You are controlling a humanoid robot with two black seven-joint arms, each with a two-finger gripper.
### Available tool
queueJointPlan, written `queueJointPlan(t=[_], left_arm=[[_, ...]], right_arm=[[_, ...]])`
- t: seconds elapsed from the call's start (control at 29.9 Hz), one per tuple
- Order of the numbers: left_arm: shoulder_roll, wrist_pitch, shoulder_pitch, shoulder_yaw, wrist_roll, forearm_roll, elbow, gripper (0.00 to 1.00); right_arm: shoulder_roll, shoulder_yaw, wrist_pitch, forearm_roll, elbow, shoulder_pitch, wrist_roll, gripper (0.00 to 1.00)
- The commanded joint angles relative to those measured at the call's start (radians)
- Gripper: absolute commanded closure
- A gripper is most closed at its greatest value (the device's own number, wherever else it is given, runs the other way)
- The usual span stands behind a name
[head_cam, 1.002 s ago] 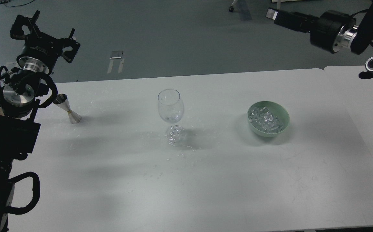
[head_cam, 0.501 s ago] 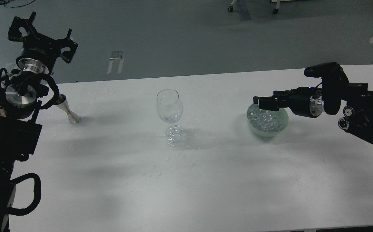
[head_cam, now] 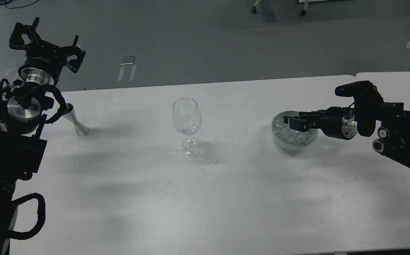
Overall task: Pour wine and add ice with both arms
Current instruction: 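Reach the right gripper into the green bowl of ice, then grasp an ice cube in the bowl with the right gripper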
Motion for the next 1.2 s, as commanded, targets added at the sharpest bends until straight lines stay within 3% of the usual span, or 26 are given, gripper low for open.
queueJointPlan(t=[0.0, 0.37, 0.63, 0.84, 1.17], left_arm=[[0.000, -0.005, 0.013, 0.000, 0.000, 0.000, 0.003, 0.04], [0.000, -0.005, 0.026, -0.002, -0.001, -0.002, 0.009, 0.04], [0.000, -0.005, 0.033, -0.011, -0.003, -0.002, 0.011, 0.04], [0.000, 0.000, 0.033, -0.011, -0.003, -0.002, 0.012, 0.04], [0.000, 0.005, 0.033, -0.014, -0.003, -0.002, 0.012, 0.04]], right_arm=[[0.010, 0.000, -0.030, 0.000, -0.004, -0.022, -0.003, 0.43], [0.022, 0.000, -0.047, -0.058, -0.024, -0.037, -0.006, 0.43], [0.043, 0.000, -0.047, -0.058, -0.042, -0.046, -0.006, 0.49], [0.045, 0.000, -0.047, -0.058, -0.042, -0.062, -0.006, 0.58], [0.045, 0.000, -0.047, -0.058, -0.042, -0.060, -0.008, 0.84]])
